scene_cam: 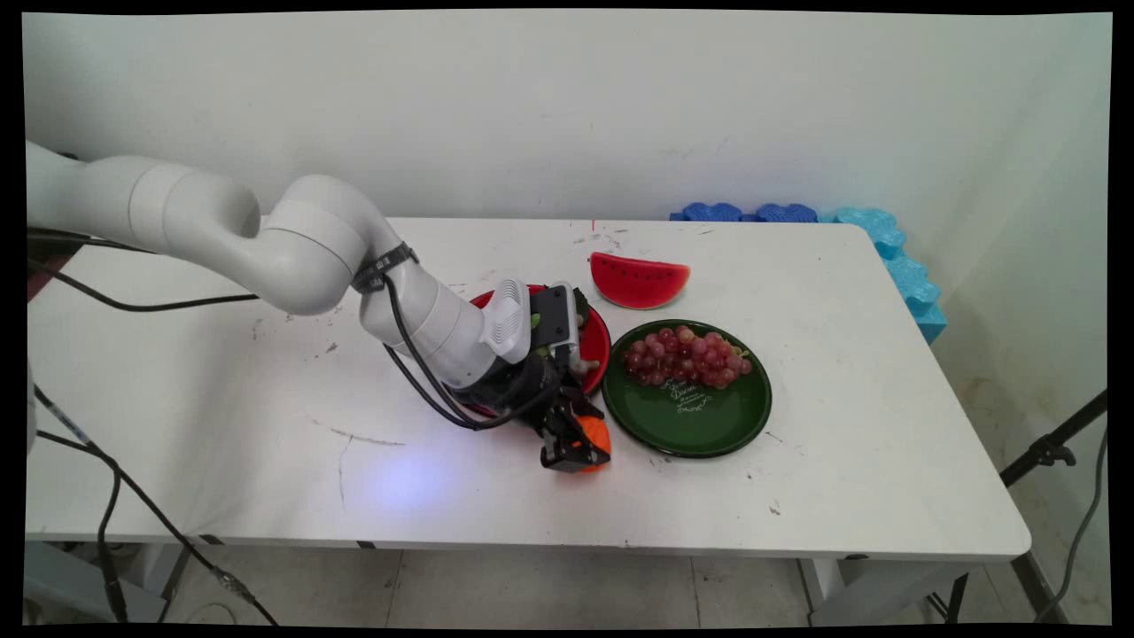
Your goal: Place the picked object on the table
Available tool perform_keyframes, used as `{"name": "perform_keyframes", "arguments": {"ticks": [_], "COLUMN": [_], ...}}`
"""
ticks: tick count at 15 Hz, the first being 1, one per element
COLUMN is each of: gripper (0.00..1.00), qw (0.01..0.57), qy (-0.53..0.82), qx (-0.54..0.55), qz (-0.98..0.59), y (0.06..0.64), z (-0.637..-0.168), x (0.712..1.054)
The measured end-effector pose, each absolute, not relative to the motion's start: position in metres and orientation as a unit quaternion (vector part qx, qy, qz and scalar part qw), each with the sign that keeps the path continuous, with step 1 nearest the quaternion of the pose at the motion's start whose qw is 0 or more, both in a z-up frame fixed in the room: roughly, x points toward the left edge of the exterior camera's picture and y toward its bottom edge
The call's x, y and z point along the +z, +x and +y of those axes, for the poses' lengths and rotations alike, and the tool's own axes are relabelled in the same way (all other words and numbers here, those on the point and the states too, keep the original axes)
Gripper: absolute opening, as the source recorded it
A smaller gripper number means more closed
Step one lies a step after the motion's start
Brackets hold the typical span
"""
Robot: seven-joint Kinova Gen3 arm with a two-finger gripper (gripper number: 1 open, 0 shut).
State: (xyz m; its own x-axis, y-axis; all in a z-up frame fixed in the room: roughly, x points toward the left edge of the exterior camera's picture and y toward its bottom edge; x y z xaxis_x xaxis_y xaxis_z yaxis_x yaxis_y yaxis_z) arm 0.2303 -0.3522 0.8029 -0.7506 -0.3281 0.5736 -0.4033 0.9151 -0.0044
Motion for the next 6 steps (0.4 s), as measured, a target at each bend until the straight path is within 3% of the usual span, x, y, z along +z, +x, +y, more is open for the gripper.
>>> {"name": "perform_keyframes", "arguments": {"ticks": [1,2,6], "gripper": [0.00,1.00,1.00], "qw": [0.294,0.295,0.299], "qy": [0.197,0.197,0.202], "qx": [0.064,0.064,0.064], "qz": [-0.933,-0.933,-0.930], "y": [0.2302,0.2303,0.2314], "z": [-0.3525,-0.3529,-0.3533], "x": [0.8024,0.8019,0.8024]}}
